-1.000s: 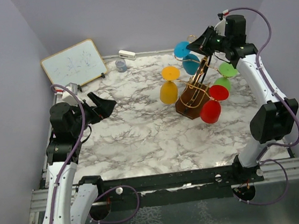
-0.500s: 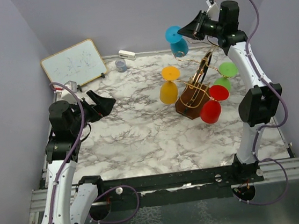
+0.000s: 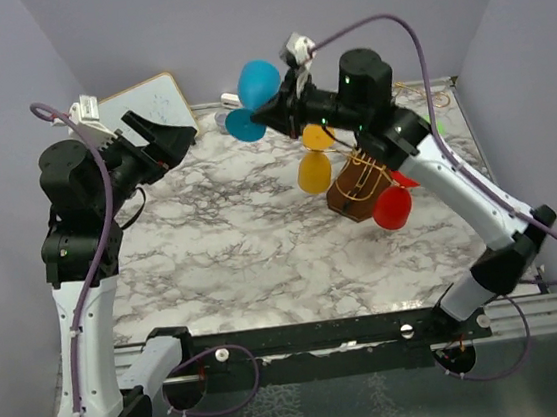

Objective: Take the wine glass off the wine glass rack

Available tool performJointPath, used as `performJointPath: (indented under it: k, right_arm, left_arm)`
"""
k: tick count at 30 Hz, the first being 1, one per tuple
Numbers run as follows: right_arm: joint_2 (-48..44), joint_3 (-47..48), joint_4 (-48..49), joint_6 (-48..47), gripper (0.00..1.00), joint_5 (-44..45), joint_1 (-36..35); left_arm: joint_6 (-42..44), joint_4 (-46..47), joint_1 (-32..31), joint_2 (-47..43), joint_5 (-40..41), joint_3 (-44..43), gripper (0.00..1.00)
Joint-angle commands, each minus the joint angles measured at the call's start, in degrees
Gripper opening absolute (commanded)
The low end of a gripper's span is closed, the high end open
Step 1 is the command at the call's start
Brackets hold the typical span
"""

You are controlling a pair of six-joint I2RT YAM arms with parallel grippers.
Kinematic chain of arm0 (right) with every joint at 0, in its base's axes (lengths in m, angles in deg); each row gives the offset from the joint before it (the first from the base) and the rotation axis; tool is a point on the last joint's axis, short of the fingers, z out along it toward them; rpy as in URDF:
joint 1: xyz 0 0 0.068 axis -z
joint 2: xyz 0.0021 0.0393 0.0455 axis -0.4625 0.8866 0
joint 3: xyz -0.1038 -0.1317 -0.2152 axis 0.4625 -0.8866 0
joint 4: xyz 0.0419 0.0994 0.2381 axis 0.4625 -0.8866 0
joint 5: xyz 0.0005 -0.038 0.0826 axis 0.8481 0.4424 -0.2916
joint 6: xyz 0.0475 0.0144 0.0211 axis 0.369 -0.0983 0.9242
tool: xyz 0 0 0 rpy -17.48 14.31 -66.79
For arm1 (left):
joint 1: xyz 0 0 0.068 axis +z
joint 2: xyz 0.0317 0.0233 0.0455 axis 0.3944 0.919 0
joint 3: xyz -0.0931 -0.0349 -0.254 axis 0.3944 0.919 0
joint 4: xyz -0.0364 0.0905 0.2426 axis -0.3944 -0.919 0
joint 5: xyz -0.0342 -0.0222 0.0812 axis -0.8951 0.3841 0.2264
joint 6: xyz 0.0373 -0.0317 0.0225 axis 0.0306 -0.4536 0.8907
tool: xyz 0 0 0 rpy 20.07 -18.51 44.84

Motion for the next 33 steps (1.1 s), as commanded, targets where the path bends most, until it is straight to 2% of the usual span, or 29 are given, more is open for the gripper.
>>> performJointPath:
  k: [1,4,7,12,15,25,33]
  right_arm:
    - [-13.4,-16.2,10.8,-21.6,0.01,19.2,-8.7]
    - [-18.2,-24.2,13.7,-29.5,0.01,26.7,-16.8]
    - [-20.2,-31.4,18.2,-37.3,0.01,36.2,-23.5]
    - [-21.0,-45.1,33.3,-51.8,0.01,49.0,-31.6]
    - [-20.1,-50.0,40.6,-56.5,0.01,53.5,-35.3]
    - [-16.6,-56.6,59.1,-66.2,0.01,60.4,-39.9]
    - [-15.4,-58.9,66.4,-69.2,0.01,59.9,-42.4]
  left_arm:
    - [-10.0,-5.8,-0.1,-0.6,-2.8,-1.0,0.83]
    - [-16.4,-1.4,-0.1,-2.9,-8.0,4.8,0.81]
    - [-19.3,-0.6,-0.1,-4.6,-11.0,9.5,0.8]
    - [-24.2,1.0,-0.1,-9.0,-12.5,15.6,0.79]
    - [-25.3,-0.1,-0.1,-10.6,-12.0,16.1,0.79]
    - [-25.6,-3.5,-0.1,-12.7,-12.3,18.3,0.78]
    - [-28.3,1.3,-0.1,-13.3,-13.7,23.6,0.76]
